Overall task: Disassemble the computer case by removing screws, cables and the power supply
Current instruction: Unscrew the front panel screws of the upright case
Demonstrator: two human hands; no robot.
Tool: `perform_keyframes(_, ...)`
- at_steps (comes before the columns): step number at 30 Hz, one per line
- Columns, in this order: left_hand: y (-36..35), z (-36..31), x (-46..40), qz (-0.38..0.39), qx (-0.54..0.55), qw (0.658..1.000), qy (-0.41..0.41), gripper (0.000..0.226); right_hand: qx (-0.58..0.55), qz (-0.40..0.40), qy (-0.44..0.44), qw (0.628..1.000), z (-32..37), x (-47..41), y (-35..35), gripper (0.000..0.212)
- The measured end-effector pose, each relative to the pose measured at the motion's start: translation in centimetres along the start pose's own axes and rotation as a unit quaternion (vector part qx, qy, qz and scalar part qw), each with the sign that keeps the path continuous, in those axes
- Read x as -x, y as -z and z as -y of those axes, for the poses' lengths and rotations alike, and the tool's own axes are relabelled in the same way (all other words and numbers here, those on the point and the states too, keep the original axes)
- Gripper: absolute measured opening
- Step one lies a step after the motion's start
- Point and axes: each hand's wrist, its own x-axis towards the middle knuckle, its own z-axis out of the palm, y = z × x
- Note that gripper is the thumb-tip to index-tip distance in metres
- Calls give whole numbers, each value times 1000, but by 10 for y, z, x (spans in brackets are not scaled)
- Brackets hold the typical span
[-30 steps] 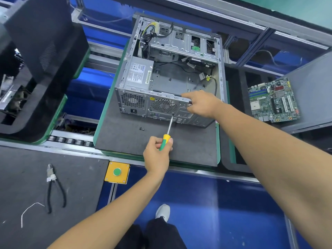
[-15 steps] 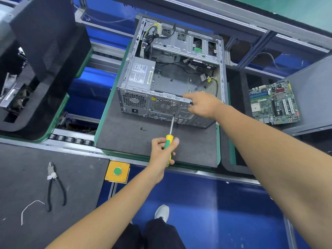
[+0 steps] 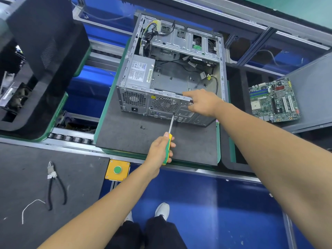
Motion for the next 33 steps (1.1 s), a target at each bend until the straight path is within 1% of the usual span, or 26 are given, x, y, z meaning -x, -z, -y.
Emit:
perform_keyframes(1,-1,2,0,-7,-2,1000,-9,38,1,-1,1,1000,-1,0,0,64)
perform_keyframes(5,1,7,-1,-57,-28,996,-57,41,6,-3,3,1000,-1,0,0,64)
perform_keyframes(7,3,8,-3,-69,-35,995,-69,41,2,-2,5,1000,0,0,1,63)
perform_keyframes(9,4,8,-2,-48,-24,997,-61,44,1,-2,4,1000,0,0,0,63)
perform_keyframes(12,2,1,0,-7,15,1000,6,46,8,-4,5,1000,-2,-1,0,63)
perform_keyframes(14,0,-3,-1,-1,16,1000,24,47,7,-7,3,1000,-2,-1,-1,63)
perform_keyframes(15,-1,-4,-1,-6,5,1000,17,44,6,-7,4,1000,-2,-1,-1,63)
perform_keyframes(17,-4,-2,-1,-22,-30,999,-22,35,11,-8,6,1000,-1,-1,0,60)
perform_keyframes(19,-6,1,0,-43,-39,996,-66,39,15,-10,6,1000,-1,0,0,59)
perform_keyframes(21,-5,2,0,-65,-10,995,-81,41,17,-11,8,1000,0,0,0,58)
perform_keyframes(23,-4,3,0,-67,6,995,-79,38,15,-11,8,1000,-1,0,0,57)
perform_keyframes(26,-5,5,2,-24,1,998,-65,30,14,-9,9,1000,-1,0,0,60)
perform_keyframes(29,-8,4,2,17,7,1000,-23,39,13,-10,11,1000,-1,0,1,61)
perform_keyframes(31,-9,1,1,14,13,1000,-10,39,9,-8,8,1000,-1,0,1,61)
perform_keyframes(33,-11,1,0,-9,-7,1000,-26,31,9,-4,5,1000,0,0,1,61)
